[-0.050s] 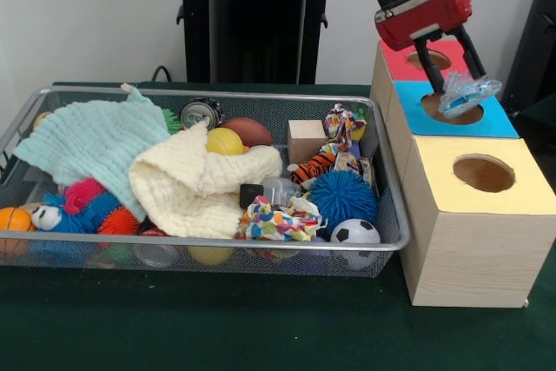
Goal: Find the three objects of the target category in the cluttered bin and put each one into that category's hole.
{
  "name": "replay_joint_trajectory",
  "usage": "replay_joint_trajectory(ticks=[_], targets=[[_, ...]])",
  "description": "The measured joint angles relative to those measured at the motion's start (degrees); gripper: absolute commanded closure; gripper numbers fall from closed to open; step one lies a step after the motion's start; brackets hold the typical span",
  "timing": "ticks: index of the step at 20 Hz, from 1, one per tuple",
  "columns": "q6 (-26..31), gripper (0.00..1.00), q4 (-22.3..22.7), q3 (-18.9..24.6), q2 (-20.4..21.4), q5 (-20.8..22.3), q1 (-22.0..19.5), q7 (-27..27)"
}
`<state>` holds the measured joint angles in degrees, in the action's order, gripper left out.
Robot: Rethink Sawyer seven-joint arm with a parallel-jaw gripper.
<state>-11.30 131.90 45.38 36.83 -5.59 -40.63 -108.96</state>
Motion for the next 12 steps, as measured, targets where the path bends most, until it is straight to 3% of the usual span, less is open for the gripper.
replay_joint_trajectory(ticks=[12], targets=[[1.51,1.00,0.00,0.00,0.30,0.07,0.00,0.00]])
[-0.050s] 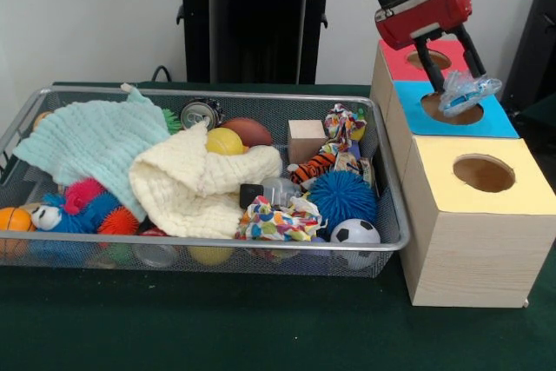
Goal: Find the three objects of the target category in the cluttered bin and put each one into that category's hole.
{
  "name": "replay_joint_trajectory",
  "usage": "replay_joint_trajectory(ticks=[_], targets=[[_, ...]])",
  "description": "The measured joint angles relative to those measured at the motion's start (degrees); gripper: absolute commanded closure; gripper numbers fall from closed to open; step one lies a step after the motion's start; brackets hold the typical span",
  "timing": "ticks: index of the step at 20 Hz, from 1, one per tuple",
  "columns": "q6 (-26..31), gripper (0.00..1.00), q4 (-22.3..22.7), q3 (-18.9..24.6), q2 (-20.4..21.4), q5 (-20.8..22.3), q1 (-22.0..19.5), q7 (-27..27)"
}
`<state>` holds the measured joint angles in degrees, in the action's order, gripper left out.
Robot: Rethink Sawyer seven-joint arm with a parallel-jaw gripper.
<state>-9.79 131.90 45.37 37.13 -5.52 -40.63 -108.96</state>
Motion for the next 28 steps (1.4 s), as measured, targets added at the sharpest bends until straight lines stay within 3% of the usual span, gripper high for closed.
replay_joint_trajectory(ticks=[5,6,28], targets=[[1.49,1.00,0.00,0.00,0.32,0.00,0.00,0.00],[1.69,0.00,0.00,0.00,0.34,0.00,0.01,0.00],[3.35,0.00,0.00,-0.86,0.85,0.01,1.01,0.00]])
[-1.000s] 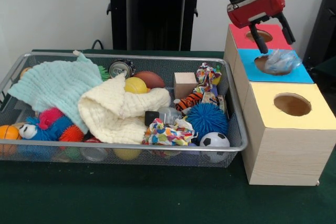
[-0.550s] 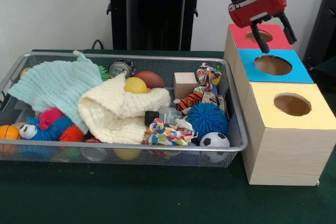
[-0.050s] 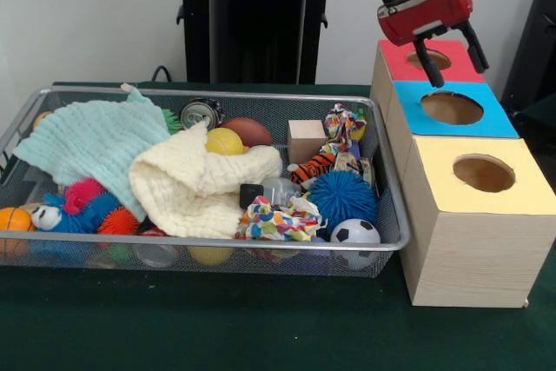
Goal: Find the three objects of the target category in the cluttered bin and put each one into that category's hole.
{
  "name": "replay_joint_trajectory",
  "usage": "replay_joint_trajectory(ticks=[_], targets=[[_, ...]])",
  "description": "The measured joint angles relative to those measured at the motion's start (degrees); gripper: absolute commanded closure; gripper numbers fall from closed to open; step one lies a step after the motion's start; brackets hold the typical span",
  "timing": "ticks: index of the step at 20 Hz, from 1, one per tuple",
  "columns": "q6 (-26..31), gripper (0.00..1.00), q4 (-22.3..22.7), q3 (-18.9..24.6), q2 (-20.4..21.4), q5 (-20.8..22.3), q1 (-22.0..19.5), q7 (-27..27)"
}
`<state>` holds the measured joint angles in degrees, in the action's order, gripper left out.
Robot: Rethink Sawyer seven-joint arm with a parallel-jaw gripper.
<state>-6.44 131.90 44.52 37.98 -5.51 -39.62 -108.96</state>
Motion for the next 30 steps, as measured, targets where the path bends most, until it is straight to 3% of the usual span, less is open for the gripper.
replay_joint_trajectory(ticks=[22,30], targets=[[3.94,0.00,0.00,-0.26,1.12,0.00,-2.66,0.00],[8.20,0.00,0.00,-2.12,2.28,1.86,-3.95,0.00]])
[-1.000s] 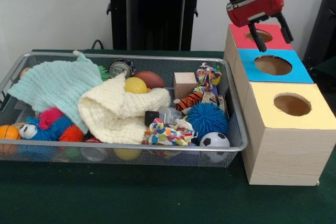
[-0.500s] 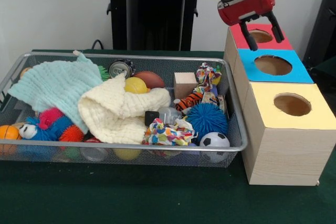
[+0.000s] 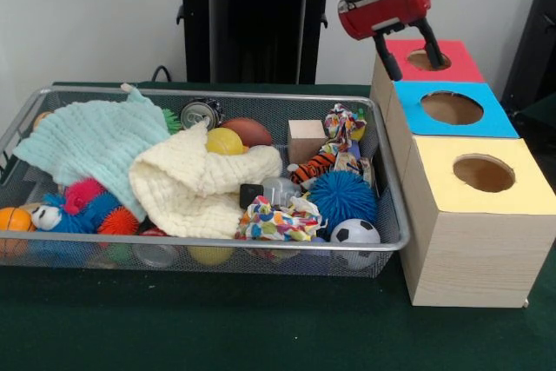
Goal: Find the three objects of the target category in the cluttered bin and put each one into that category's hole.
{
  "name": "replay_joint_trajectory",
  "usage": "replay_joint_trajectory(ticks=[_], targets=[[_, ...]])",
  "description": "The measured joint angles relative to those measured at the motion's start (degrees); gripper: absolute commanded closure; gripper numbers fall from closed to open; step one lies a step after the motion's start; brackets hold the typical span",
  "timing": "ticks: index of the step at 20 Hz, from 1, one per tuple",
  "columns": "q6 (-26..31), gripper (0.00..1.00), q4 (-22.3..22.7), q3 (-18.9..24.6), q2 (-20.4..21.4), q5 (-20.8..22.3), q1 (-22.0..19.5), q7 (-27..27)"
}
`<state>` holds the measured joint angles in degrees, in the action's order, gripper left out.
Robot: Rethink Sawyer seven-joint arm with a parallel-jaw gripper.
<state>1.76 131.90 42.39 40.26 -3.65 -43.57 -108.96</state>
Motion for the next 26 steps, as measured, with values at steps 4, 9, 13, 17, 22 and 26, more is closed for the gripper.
replay_joint_trajectory(ticks=[4,9,13,17,22,26], targets=[[2.03,0.00,0.00,-1.12,0.31,2.12,-0.72,0.00],[3.53,0.00,-0.01,-1.81,0.30,5.32,-2.01,0.00],[4.17,0.00,-0.02,-2.13,0.30,7.97,-3.55,0.00],[4.95,0.00,-0.33,-2.27,0.30,10.39,-5.11,0.00],[6.10,0.00,-1.65,-2.28,-0.20,13.62,-7.20,0.00],[7.40,0.00,-2.89,-2.27,-0.61,15.78,-8.91,0.00]])
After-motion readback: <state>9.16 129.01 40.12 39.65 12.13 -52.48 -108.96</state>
